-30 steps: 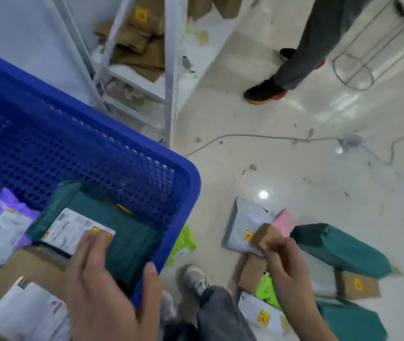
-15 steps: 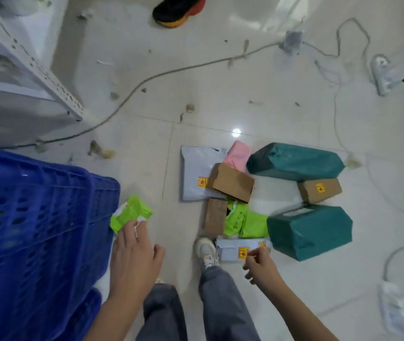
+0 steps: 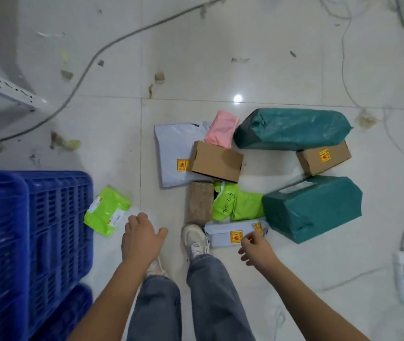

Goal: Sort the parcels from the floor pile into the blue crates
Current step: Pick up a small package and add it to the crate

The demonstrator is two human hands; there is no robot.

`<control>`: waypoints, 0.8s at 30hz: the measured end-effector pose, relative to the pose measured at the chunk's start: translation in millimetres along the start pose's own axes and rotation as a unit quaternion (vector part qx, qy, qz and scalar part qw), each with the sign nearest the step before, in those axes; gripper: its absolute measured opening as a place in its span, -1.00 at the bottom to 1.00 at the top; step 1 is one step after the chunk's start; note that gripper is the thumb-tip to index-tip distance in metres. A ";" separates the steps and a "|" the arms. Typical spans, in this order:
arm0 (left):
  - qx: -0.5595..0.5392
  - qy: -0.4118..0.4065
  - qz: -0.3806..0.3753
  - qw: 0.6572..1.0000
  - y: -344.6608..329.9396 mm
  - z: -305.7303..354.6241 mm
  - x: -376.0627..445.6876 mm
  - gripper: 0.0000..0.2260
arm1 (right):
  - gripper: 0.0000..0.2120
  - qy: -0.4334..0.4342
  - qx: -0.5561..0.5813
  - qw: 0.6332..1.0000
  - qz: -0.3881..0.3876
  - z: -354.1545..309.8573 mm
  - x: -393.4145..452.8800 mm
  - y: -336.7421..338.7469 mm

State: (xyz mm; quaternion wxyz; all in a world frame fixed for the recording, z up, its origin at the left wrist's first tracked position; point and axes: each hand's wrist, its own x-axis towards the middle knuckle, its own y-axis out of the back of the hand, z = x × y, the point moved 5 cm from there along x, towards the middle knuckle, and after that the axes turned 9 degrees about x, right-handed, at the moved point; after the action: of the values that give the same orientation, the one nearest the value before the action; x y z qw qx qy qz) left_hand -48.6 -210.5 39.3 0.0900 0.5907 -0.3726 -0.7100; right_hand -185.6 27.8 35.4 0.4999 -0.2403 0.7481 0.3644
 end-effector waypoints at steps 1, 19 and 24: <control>0.008 -0.007 -0.007 1.000 -7.9 8.9 8.9 -0.50 | -0.92 -0.002 0.002 1.000 -0.003 0.0 10.2 -3.5; -0.173 -0.105 -0.114 0.973 -234.0 79.8 178.3 -0.08 | -0.78 -0.051 0.125 0.989 -0.063 64.5 235.1 -104.0; -0.134 -0.105 -0.049 0.984 -234.9 82.1 166.3 0.03 | -0.73 -0.076 0.190 0.972 -0.112 75.1 225.9 -100.6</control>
State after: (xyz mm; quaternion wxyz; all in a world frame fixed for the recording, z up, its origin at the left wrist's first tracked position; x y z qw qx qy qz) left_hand -97.2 -104.3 -236.2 0.0937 0.5133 -0.2521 -0.8150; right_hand -156.7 25.6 -221.4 0.6292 -0.1944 0.7321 0.1743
